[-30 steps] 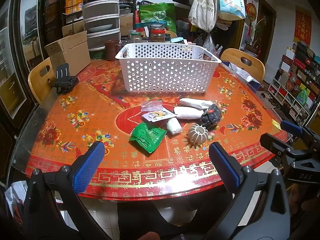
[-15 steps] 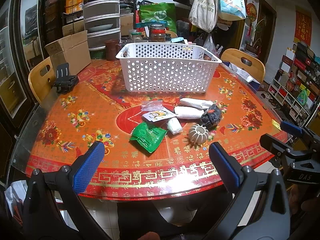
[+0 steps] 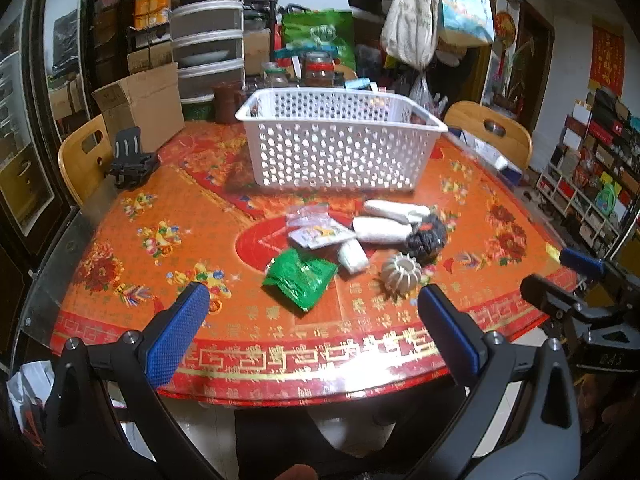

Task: Organize soft objects
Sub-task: 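Reach the left tool to the green packet while the right tool reaches the white ribbed ball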

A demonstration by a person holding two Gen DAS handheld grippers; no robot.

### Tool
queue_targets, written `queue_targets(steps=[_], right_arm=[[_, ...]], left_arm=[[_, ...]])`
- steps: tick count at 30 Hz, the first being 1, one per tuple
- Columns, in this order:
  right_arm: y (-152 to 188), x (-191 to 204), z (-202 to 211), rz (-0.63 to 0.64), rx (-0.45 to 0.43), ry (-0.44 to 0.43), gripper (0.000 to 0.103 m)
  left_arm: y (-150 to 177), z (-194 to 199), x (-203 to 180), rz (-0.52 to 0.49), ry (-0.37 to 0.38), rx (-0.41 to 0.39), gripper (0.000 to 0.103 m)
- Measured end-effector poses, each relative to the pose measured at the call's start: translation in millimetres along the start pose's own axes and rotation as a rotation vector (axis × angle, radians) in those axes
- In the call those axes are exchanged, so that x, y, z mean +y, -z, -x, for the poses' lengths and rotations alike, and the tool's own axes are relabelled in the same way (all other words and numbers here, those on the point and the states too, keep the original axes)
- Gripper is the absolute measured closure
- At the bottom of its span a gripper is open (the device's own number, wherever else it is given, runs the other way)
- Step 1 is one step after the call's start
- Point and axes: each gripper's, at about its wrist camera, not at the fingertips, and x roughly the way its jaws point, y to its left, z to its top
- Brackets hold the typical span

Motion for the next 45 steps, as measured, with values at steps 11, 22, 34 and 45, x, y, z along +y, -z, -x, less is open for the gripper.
queue_targets(steps=[11, 22, 34, 45], right_arm=[[6, -2, -29, -0.015, -0.093, -0.075, 0.000], [12, 11, -83, 0.004, 0.056, -0.139, 0.001], [8, 24, -103, 0.029, 0.080, -0.161, 0.004], [3, 39, -123, 0.057, 0.109, -0.171, 0.025]], left_arm=[[4, -56, 38, 0.011, -0.017, 0.078, 0.000], [17, -118, 31, -0.034, 0.057, 0.151, 0.006], [14, -158, 22, -0.054, 0.061, 0.186, 0.024], [17, -154, 30, -0.050, 0.079, 0.159, 0.050]])
